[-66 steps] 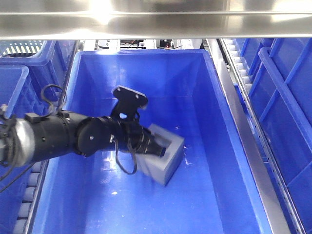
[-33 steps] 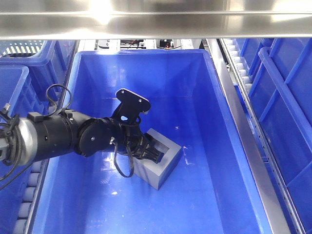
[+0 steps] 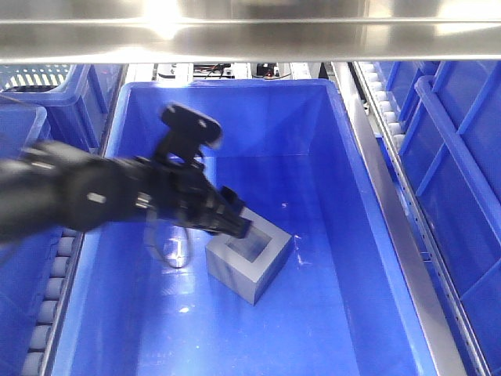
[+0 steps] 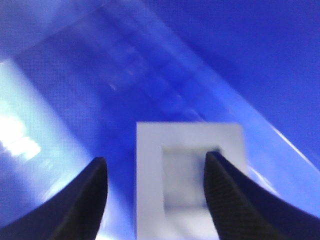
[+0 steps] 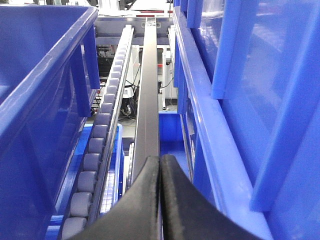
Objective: Sort gray base to blue bin
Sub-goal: 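Open the left gripper and withdraw it from the blue bin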
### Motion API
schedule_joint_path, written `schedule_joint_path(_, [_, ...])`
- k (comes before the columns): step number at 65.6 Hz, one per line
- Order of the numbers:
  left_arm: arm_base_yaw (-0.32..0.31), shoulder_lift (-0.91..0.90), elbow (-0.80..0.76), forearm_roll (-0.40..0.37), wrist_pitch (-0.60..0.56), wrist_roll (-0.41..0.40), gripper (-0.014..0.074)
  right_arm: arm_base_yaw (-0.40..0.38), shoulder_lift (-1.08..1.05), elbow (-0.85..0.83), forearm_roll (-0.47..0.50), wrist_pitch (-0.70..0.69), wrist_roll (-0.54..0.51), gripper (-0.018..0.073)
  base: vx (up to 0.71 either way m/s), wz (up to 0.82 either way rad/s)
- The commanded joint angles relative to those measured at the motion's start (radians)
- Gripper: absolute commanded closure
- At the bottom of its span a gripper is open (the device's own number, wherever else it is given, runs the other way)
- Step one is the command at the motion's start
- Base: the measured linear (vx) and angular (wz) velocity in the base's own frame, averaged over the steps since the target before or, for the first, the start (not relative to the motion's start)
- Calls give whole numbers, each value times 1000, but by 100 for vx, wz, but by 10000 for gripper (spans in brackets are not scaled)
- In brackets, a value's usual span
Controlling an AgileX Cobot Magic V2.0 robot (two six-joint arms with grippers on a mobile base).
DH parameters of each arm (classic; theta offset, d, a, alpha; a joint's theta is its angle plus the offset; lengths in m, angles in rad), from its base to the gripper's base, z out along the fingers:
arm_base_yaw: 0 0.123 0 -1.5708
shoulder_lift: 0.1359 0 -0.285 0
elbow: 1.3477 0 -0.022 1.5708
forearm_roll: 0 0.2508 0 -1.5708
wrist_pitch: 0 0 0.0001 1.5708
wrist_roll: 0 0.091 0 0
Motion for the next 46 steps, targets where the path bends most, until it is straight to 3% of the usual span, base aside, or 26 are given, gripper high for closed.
schedule_joint_path(1, [0,-89,-31,-7,15,23,178,-5,-12,14,-6,-75,-5,568,0,0])
schedule_joint_path(7, [0,-132,-11,-8,47,34,182,-5,-12,14,-6,-75,-5,568,0,0])
schedule_joint_path(18, [0,-242,123,-11,-19,33,197,-5,-12,14,-6,-75,-5,568,0,0])
schedule_joint_path(46, [0,-700,482,-11,-71,30,220,-5,-12,14,-6,-75,-5,568,0,0])
